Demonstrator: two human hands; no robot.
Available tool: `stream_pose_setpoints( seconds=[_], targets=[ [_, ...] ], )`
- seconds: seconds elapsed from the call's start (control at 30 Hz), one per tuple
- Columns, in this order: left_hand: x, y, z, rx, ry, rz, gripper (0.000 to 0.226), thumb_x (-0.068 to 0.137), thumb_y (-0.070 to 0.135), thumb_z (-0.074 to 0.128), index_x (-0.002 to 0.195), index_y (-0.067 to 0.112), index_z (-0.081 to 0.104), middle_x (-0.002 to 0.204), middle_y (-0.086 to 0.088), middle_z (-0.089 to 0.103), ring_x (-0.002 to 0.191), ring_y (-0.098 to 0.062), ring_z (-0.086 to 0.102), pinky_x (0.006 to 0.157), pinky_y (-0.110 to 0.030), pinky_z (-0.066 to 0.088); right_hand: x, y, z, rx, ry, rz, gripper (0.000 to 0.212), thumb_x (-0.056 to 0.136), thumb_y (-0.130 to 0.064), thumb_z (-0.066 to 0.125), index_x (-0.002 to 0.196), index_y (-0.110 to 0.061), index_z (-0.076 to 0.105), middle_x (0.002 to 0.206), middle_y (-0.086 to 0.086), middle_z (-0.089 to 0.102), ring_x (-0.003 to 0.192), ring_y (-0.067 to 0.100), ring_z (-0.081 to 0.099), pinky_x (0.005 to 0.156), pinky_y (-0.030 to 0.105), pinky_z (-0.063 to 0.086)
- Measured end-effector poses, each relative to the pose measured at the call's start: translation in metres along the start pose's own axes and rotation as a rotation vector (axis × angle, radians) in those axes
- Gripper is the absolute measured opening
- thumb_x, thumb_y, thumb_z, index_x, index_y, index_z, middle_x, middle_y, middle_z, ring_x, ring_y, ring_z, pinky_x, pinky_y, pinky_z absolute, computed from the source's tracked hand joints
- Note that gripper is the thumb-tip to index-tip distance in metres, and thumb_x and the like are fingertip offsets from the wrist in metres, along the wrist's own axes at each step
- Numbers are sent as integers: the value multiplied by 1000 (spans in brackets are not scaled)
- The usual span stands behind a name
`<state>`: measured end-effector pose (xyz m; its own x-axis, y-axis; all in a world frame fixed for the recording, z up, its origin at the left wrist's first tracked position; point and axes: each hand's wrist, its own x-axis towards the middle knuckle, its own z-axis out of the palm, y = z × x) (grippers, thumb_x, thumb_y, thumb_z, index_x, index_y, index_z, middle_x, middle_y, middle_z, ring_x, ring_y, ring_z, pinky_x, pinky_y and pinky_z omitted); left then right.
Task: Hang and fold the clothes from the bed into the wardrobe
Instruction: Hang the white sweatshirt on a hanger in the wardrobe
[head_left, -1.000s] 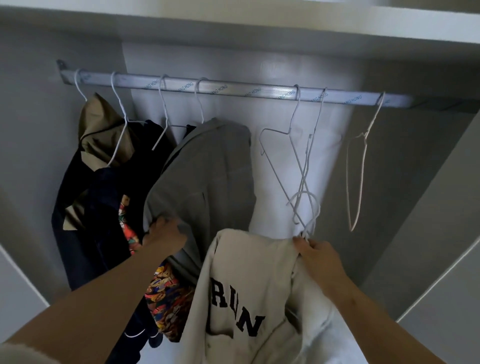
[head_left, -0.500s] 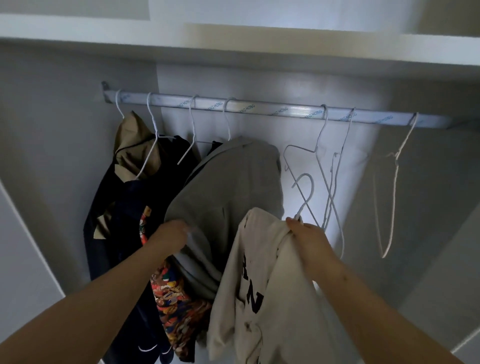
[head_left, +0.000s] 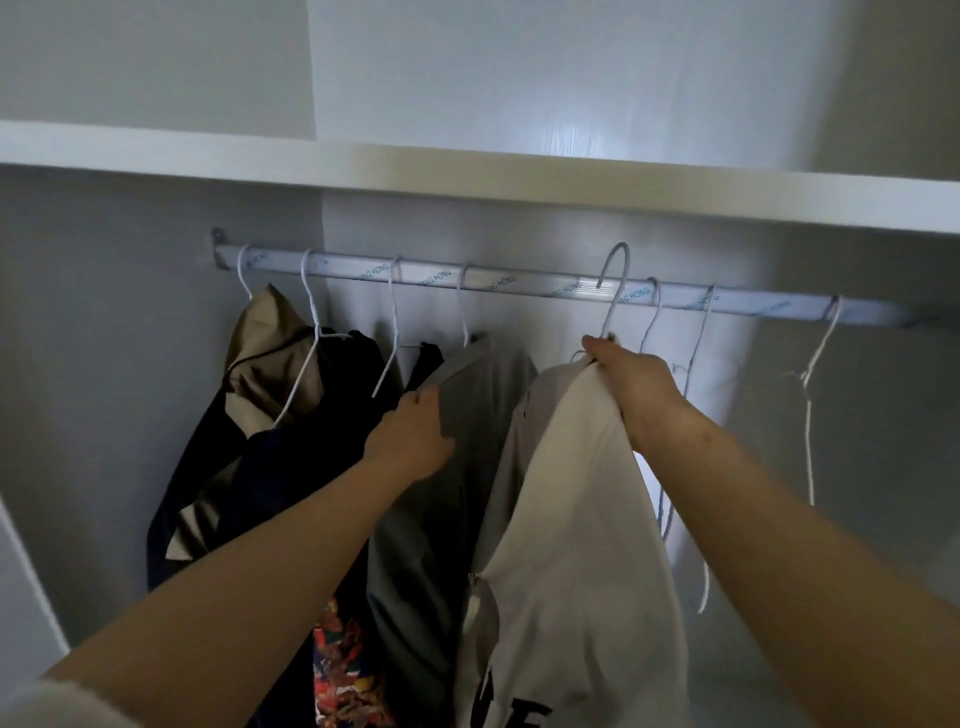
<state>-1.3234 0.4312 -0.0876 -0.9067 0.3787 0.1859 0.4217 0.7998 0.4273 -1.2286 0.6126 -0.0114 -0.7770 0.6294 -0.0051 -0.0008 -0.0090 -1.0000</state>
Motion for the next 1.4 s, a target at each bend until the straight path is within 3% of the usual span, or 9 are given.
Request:
stream_pose_setpoints(
  seconds=[0.17,0.37,0.6,0.77,0.9,1.1,1.2,1.33,1.4],
  targets=[
    [6,-5,11,-135,195,114,34,90,14,53,124,9,51,113,-15,59,101,-29,58,83,-37,48,27,-1,-4,21,10,39,32,84,-29,66,106,-7,61,80,6,58,70,19,56,62,26,47],
    [-4,-30,-11,-219,409,57,14,80,1,58,79,5,71,85,-10,70,83,-26,64,77,-26,45,46,25,-9,-64,111,-18,26,82,-27,64,65,-11,54,66,4,50,61,17,49,64,28,40],
    [-5,-17,-15,-223,380,-21,22,84,5,52,92,13,71,102,-4,70,98,-21,62,82,-20,40,55,23,9,-168,151,-145,40,86,-27,60,53,-12,41,57,3,35,53,15,37,51,25,30],
    [-5,4,3,-307,277,100,51,88,9,52,137,16,40,95,-13,66,85,-28,63,76,-29,48,57,15,33,-242,85,-207,48,85,-25,60,51,-16,27,53,0,22,50,14,26,47,26,21],
    [-2,8,11,-291,260,153,43,88,10,51,131,15,48,92,-9,66,74,-16,59,60,-13,38,65,5,46,-192,56,-148,47,84,-22,61,50,-15,31,53,0,28,49,14,31,46,24,25],
    [-1,-3,8,-327,224,151,49,88,10,56,136,15,47,108,-8,66,98,-18,61,78,-10,37,75,16,64,-136,-87,71,19,89,-23,59,89,-5,54,89,13,52,85,26,51,70,34,42],
    [-1,-9,6,-449,174,89,51,87,12,60,136,18,47,115,-3,63,103,-10,57,78,-1,29,73,22,74,-46,-177,174,13,91,-21,57,90,-8,54,88,11,55,79,25,56,69,34,49],
    [-3,-14,13,-644,151,-43,45,91,22,56,134,30,47,91,14,55,80,4,49,80,-13,36,68,18,86,-1,-372,230,6,91,-10,54,86,-10,54,74,7,56,62,17,55,51,27,48],
    [-4,-14,19,-707,170,-82,43,93,23,52,135,31,45,106,7,59,87,-1,50,84,-15,36,66,25,89,-55,-395,181,3,91,-5,52,93,-7,53,77,8,55,65,17,54,58,27,47]
  ],
)
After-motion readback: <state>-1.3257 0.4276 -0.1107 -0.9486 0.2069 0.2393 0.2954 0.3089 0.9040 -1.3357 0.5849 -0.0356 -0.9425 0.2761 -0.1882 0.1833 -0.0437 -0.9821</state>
